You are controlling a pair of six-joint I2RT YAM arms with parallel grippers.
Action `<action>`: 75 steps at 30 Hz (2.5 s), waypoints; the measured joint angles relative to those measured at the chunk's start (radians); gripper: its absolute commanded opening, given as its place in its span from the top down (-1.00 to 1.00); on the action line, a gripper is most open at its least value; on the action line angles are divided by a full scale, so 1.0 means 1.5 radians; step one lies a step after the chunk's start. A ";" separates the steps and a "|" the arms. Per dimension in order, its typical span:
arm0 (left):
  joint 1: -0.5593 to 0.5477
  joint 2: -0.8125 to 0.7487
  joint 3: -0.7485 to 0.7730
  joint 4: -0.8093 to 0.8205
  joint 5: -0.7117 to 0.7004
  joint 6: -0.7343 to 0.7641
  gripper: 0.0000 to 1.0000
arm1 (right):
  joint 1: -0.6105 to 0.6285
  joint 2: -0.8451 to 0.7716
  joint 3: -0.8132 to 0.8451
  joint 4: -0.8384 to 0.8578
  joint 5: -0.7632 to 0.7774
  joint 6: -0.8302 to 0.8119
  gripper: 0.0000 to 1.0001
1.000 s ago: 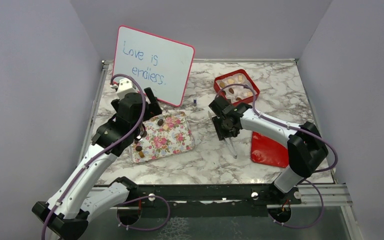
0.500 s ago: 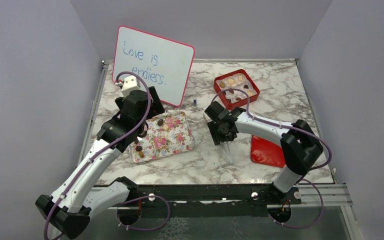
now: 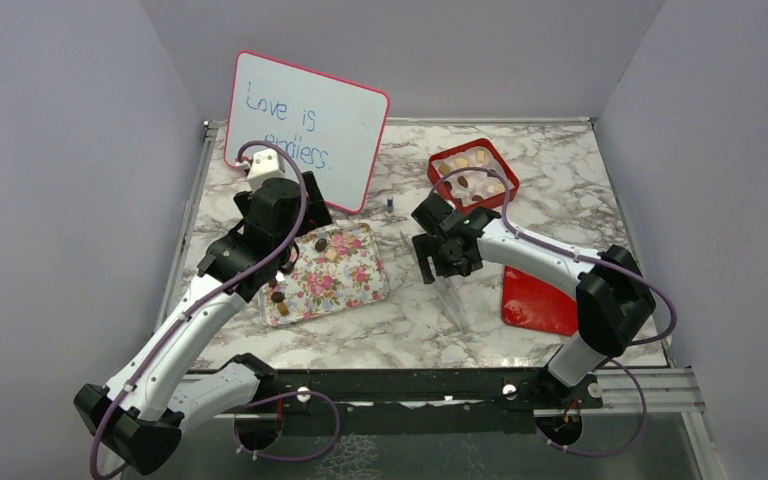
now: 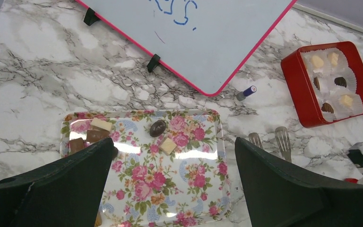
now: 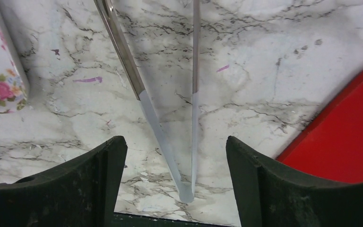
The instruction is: Pack the chocolate
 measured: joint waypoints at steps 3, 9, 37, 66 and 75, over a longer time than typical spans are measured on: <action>0.000 0.011 0.000 0.002 0.006 0.003 -0.98 | 0.000 -0.023 0.023 -0.025 0.025 0.018 -0.50; 0.000 0.025 0.000 0.002 0.016 0.010 -0.98 | -0.032 -0.055 0.035 -0.055 0.071 0.048 -0.03; 0.000 0.043 -0.002 0.010 0.089 0.011 -0.98 | -0.265 -0.033 -0.097 0.014 0.072 0.018 0.31; 0.001 0.018 -0.195 0.209 0.235 0.112 -0.77 | -0.293 -0.147 -0.073 0.052 0.015 -0.026 0.98; 0.001 -0.078 -0.373 0.539 0.398 0.273 -0.79 | -0.293 -0.294 0.038 0.007 -0.120 -0.065 0.98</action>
